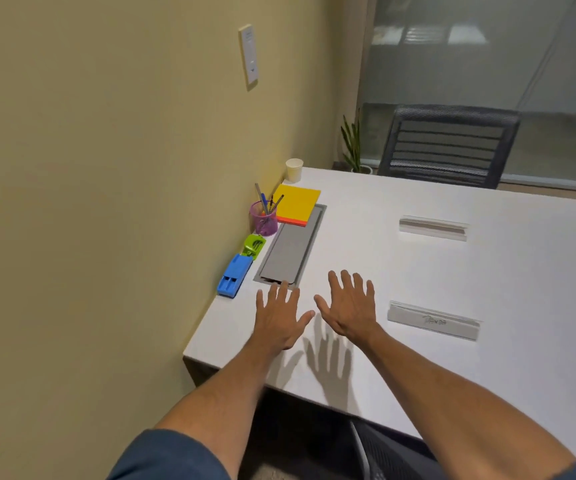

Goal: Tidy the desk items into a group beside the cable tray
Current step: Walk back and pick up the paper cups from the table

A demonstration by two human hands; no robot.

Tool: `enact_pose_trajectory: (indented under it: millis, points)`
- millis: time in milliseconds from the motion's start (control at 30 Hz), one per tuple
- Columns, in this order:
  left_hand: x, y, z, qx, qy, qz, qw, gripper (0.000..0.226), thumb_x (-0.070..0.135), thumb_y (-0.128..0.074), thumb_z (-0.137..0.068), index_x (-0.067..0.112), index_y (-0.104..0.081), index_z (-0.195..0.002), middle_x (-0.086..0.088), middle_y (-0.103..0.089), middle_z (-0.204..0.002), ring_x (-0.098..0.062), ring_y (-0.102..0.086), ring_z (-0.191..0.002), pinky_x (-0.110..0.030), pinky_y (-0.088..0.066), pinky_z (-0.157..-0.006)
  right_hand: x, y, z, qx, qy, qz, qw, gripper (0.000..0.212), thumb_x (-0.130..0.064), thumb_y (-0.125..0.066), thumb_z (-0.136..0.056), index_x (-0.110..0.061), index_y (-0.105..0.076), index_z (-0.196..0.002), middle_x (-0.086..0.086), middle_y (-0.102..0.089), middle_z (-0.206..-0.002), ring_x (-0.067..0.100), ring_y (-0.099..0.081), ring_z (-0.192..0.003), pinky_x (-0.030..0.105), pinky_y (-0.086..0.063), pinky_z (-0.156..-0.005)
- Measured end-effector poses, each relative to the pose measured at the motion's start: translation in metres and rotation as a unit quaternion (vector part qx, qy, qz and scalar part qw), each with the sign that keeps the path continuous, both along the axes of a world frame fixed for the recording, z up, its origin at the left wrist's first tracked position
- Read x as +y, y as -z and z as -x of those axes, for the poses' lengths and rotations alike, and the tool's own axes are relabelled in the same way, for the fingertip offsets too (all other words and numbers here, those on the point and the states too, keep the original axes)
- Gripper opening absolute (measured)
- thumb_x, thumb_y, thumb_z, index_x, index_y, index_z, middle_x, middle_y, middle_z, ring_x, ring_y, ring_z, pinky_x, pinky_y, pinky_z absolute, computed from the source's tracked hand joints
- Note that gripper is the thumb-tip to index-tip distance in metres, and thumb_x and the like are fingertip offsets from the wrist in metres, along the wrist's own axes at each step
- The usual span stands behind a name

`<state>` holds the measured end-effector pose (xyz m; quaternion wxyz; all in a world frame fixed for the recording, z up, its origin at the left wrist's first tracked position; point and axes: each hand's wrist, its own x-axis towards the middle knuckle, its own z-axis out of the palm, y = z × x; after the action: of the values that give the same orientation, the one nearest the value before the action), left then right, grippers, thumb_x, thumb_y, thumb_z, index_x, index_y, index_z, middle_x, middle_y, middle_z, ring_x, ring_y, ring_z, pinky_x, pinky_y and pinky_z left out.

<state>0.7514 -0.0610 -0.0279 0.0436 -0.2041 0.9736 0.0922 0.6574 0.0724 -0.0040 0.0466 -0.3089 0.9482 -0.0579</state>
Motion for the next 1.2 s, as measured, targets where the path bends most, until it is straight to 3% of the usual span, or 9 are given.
enact_pose_trajectory:
  millis: [400,700,967,1200]
  points:
    - [0.098,-0.043,0.017,0.037,0.144,0.039,0.988,0.070,0.064,-0.021,-0.095,0.022,-0.021,-0.152,-0.007,-0.012,-0.162,-0.027,-0.008,-0.149,-0.053,0.000,-0.118,0.131,-0.031,-0.034,0.029,0.145,0.018,0.989,0.064,-0.056,-0.030,-0.096,-0.019,-0.027,-0.148,0.008,-0.031,-0.152,0.030,-0.025,-0.140,0.053,-0.016,-0.116]
    - [0.207,-0.071,0.021,0.052,0.275,0.055,0.959,0.067,0.061,-0.022,-0.096,0.020,-0.025,-0.150,-0.008,-0.017,-0.160,-0.030,-0.014,-0.147,-0.056,-0.008,-0.118,0.255,-0.051,-0.065,0.052,0.271,0.027,0.961,0.063,-0.055,-0.035,-0.095,-0.017,-0.033,-0.144,0.010,-0.036,-0.148,0.031,-0.030,-0.137,0.053,-0.018,-0.114]
    - [0.367,-0.087,0.063,0.061,0.367,0.041,0.927,0.069,0.062,-0.023,-0.096,0.019,-0.025,-0.150,-0.009,-0.017,-0.160,-0.030,-0.014,-0.147,-0.056,-0.007,-0.117,0.417,-0.065,-0.063,0.050,0.385,0.034,0.921,0.062,-0.055,-0.035,-0.095,-0.017,-0.034,-0.144,0.010,-0.036,-0.149,0.031,-0.027,-0.140,0.053,-0.014,-0.116]
    - [0.497,-0.083,0.096,0.063,0.395,0.019,0.916,0.069,0.062,-0.023,-0.095,0.019,-0.024,-0.150,-0.009,-0.015,-0.161,-0.030,-0.012,-0.148,-0.055,-0.006,-0.118,0.541,-0.054,-0.056,0.041,0.412,0.008,0.910,0.062,-0.055,-0.032,-0.096,-0.018,-0.030,-0.147,0.009,-0.032,-0.152,0.029,-0.025,-0.142,0.050,-0.014,-0.117]
